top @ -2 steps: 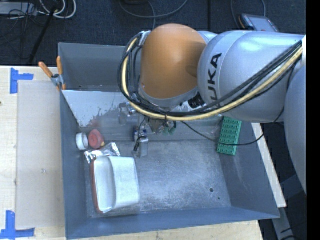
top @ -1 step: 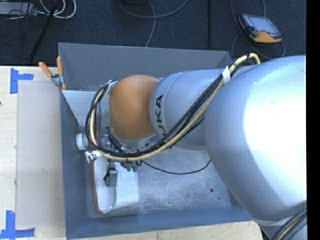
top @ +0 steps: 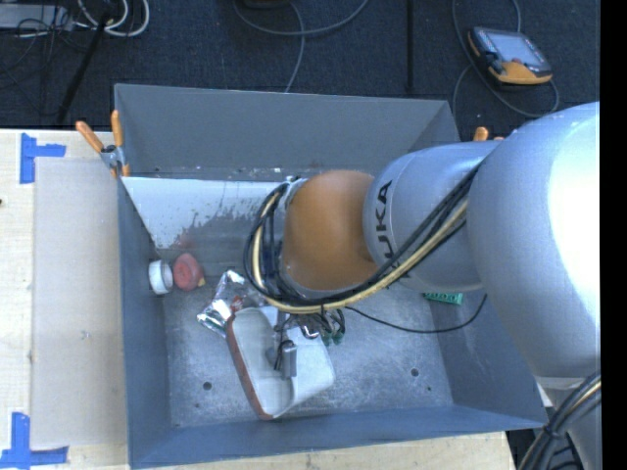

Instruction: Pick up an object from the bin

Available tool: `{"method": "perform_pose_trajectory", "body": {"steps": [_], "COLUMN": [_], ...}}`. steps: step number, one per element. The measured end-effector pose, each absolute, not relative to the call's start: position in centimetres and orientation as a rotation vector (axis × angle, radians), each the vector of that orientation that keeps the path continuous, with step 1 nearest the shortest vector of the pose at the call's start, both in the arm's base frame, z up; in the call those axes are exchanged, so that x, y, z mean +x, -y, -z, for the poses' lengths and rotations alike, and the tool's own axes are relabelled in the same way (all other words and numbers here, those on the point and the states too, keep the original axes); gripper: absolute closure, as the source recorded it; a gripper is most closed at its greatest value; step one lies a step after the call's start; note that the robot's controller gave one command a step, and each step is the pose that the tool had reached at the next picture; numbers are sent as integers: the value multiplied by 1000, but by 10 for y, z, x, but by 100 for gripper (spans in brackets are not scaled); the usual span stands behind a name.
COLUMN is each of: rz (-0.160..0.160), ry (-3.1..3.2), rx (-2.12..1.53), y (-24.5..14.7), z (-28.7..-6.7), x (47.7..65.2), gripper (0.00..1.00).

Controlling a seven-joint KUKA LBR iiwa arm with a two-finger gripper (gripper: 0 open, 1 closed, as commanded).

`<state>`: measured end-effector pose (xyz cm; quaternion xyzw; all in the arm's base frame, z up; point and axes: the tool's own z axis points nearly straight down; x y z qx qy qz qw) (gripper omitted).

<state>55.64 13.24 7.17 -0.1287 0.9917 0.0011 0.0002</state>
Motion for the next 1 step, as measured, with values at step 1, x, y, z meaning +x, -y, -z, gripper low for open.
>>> {"method": "perform_pose_trajectory", "body": {"steps": [1], "rz": [-2], "ry": [-3035], "rx": [-799], "y": [-164], "z": [-70], "x": [601], "gripper": [0]}}
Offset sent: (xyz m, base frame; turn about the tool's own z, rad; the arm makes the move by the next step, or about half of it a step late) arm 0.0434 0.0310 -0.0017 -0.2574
